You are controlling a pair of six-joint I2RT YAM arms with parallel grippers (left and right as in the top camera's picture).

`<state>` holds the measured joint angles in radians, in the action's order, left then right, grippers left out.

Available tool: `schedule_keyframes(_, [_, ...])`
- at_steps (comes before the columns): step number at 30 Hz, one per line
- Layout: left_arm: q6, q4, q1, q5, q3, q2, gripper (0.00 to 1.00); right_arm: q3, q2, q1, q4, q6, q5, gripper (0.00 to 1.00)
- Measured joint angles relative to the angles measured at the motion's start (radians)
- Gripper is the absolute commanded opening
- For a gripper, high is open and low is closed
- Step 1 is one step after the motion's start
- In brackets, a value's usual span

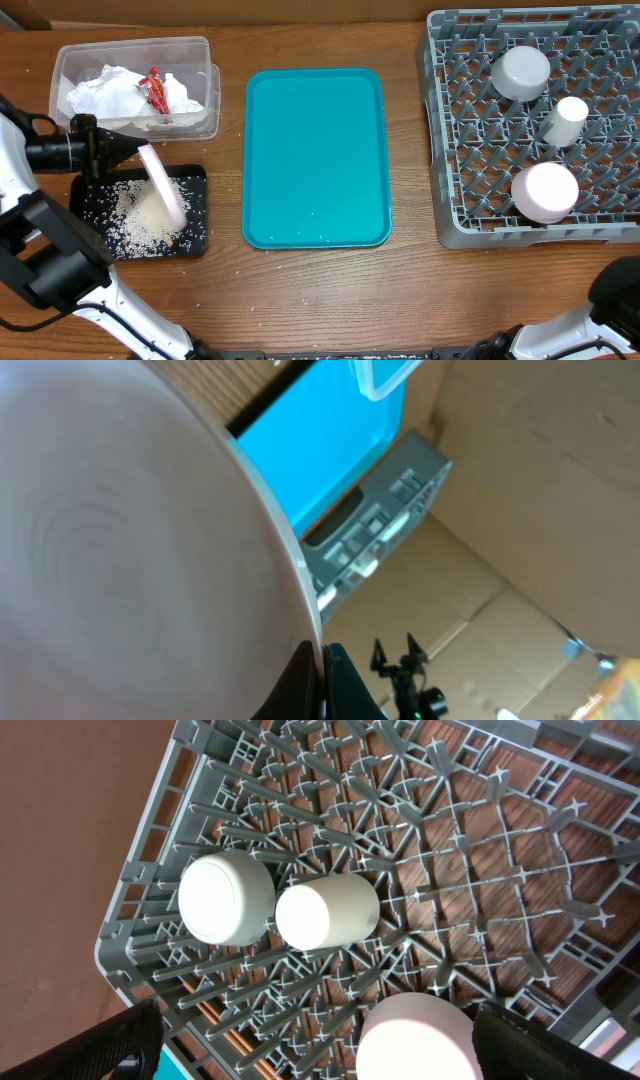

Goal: Sort waste into correct bins and load items into the dishwasher
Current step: 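Hold the plate tilted steeply and shake remaining rice onto the black tray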

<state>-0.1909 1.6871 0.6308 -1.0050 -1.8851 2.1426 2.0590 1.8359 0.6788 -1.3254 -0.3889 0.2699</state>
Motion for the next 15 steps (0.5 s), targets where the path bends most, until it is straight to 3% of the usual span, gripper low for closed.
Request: schedule_keyframes(15, [0.087,0.0,0.057,-0.084,0.041,-0.019,0.04,0.0,0.0,0.0,0.0,0.0,0.0,1.0])
